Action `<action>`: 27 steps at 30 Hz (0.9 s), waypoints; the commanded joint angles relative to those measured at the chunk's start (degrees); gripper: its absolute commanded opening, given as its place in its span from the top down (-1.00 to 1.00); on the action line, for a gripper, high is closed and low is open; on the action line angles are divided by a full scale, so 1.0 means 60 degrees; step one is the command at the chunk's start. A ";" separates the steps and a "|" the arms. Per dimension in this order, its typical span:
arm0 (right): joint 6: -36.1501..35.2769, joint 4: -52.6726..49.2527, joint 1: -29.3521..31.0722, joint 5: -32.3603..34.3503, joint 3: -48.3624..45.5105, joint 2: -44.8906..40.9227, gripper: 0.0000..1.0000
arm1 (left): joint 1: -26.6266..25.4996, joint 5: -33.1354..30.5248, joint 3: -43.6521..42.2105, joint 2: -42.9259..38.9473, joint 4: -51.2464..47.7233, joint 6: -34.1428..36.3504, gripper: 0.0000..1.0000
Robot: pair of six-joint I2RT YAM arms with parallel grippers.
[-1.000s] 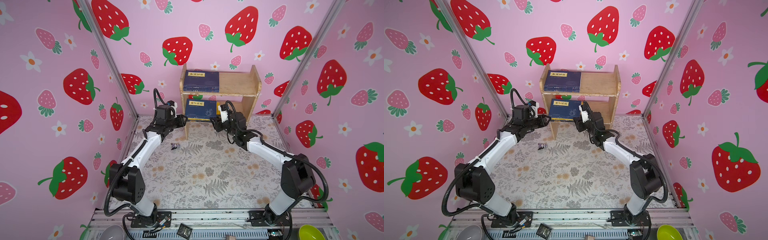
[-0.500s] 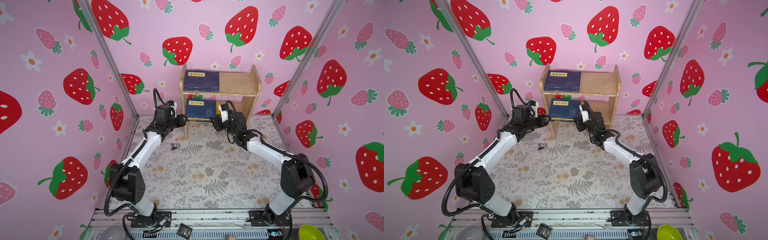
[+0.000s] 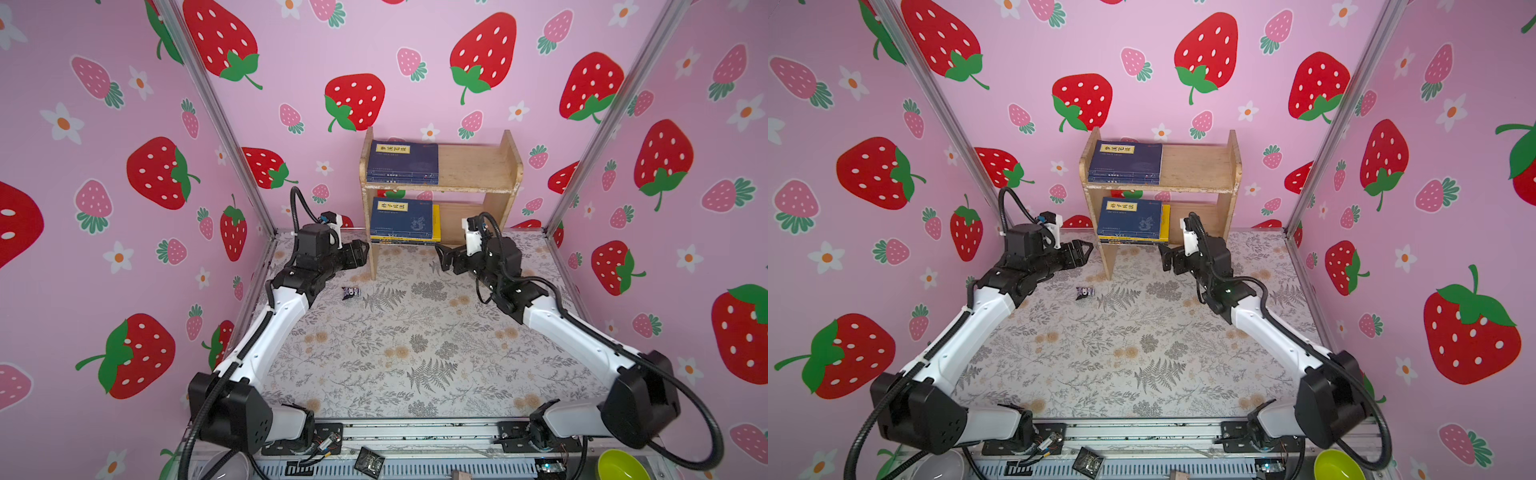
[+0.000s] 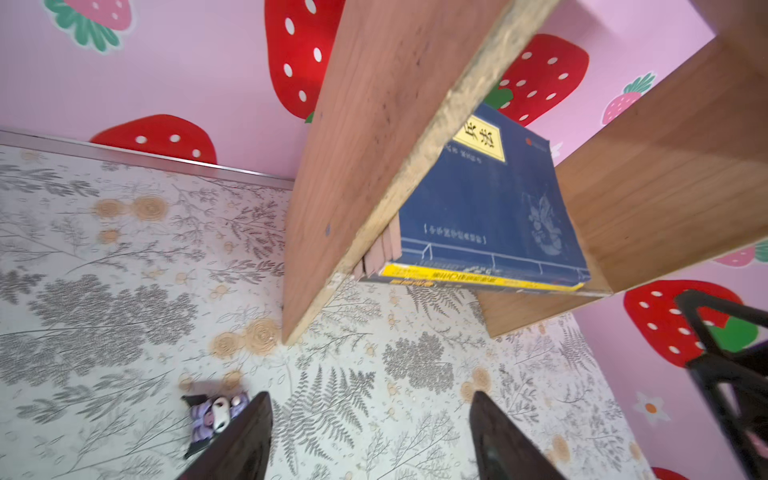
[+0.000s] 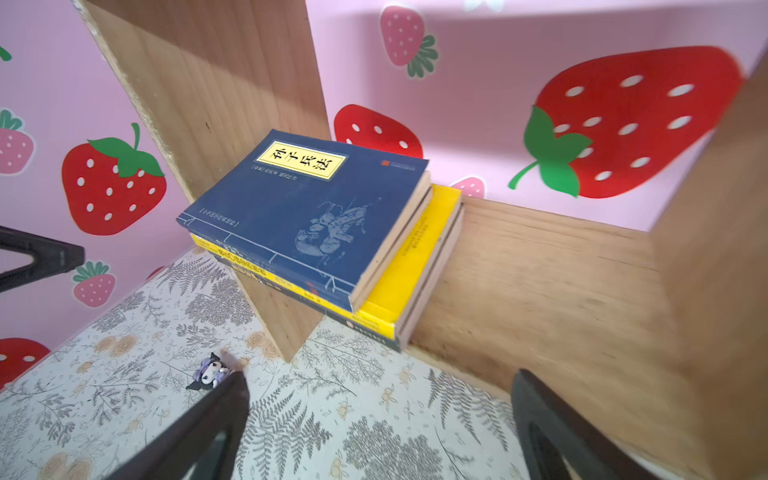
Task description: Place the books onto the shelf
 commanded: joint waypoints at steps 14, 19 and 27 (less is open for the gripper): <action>0.1113 -0.1039 -0.1060 0.7261 -0.5018 -0.4946 -0.99 | 0.0230 -0.5536 -0.5596 -0.2777 0.3497 0.1000 -0.99; 0.1301 -0.0849 -0.1630 0.7272 -0.5526 -0.4820 -0.99 | 0.0660 -0.5662 -0.6522 -0.1742 0.5358 0.1299 -0.99; 0.1153 -0.0101 -0.1996 0.6964 -0.6080 -0.4513 -0.99 | 0.0781 -0.5797 -0.6895 -0.0801 0.7123 0.1679 -0.99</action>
